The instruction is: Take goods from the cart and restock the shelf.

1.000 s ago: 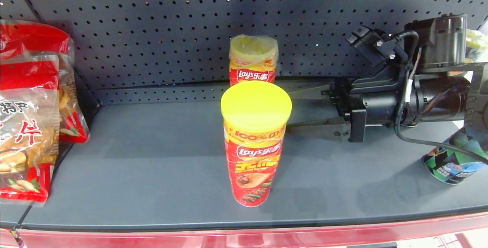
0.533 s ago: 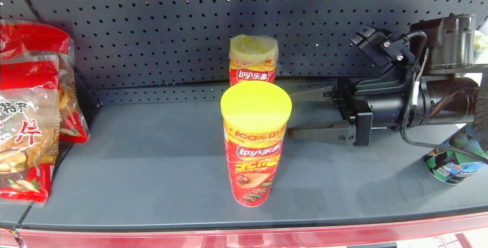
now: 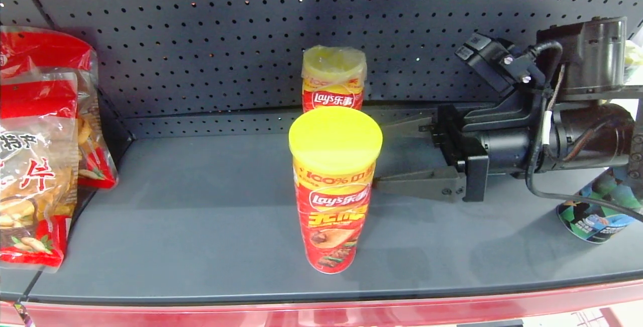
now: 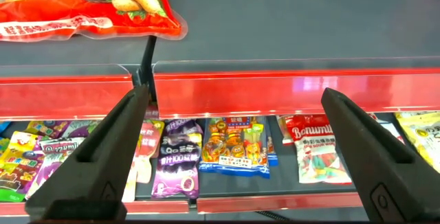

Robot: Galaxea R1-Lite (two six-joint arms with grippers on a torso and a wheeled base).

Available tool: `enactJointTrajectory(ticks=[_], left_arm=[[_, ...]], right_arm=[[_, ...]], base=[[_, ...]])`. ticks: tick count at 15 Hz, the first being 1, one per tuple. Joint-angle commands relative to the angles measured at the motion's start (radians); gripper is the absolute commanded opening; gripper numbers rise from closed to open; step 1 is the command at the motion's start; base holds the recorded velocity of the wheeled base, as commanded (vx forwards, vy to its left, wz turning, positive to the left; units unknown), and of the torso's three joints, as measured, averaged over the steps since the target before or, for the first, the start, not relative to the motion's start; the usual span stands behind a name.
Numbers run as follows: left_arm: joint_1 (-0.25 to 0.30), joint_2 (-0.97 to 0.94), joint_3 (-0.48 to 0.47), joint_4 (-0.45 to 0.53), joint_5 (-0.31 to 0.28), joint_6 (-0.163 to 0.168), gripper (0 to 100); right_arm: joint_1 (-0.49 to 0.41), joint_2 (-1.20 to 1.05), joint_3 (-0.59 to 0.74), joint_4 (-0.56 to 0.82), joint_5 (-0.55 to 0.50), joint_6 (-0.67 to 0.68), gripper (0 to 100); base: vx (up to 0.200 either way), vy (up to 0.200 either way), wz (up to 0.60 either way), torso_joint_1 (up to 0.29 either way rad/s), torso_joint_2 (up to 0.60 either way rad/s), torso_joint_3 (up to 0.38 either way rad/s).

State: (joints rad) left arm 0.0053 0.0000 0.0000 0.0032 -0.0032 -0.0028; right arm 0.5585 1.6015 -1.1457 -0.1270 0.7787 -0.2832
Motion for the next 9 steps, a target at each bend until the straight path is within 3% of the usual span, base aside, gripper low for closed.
enactJointTrajectory(ticks=[1,9], left_arm=[[0.001,0.002,0.000,0.000,0.000,0.000,100],[0.001,0.002,0.000,0.000,0.000,0.000,100]], right_arm=[[0.014,-0.002,0.004,0.000,-0.001,-0.001,100],[0.008,-0.021,0.040,-0.003,0.002,-0.002,100]], base=[[0.000,0.000,0.00,0.000,0.00,0.000],[0.000,0.000,0.00,0.000,0.00,0.000]])
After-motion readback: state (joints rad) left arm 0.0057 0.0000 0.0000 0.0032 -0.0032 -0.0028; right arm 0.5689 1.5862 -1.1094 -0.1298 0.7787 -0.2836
